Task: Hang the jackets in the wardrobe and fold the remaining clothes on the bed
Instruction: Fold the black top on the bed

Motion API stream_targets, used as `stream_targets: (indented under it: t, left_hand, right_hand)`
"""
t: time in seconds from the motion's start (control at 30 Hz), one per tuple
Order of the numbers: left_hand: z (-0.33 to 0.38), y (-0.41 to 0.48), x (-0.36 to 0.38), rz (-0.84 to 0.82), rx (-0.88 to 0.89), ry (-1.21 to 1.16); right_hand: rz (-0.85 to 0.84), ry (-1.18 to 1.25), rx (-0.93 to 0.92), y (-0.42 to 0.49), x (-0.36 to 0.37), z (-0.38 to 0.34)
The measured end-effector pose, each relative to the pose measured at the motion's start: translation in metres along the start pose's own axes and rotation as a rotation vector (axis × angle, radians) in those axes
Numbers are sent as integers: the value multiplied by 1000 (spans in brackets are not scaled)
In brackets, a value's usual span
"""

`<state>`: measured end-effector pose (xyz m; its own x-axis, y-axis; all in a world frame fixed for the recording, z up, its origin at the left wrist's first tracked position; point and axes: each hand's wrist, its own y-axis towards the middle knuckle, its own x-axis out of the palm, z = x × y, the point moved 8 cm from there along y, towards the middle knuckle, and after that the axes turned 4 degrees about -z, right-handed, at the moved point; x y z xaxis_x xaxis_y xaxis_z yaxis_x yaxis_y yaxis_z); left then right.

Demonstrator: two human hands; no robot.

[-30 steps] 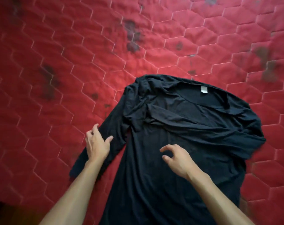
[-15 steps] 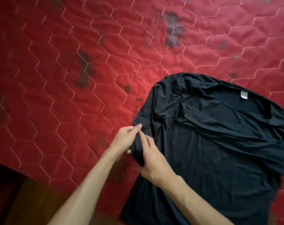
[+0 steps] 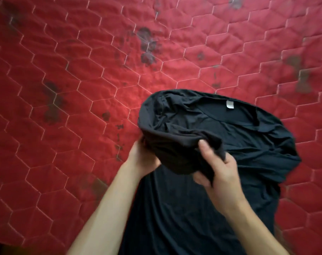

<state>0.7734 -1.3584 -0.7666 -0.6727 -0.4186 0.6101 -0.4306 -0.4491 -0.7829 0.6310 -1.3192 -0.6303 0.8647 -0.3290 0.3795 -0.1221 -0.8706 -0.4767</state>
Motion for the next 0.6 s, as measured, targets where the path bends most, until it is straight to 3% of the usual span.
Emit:
stream_targets:
  t: [0.1, 0.2, 0.3, 0.5, 0.6]
  left_hand:
    - [8, 28, 19, 134, 196, -174]
    - [20, 45, 25, 143, 303, -210]
    - [17, 55, 28, 134, 318, -194]
    - [-40, 56, -14, 413, 104, 80]
    - [-62, 40, -56, 601, -25, 434]
  right_hand:
    - [259, 104, -33, -2, -88, -20]
    - [452, -170, -61, -2, -172, -41]
    - [599, -160, -34, 2, -252, -35]
    - [763, -447, 61, 14, -360, -13]
    - [829, -476, 153, 6, -391, 9]
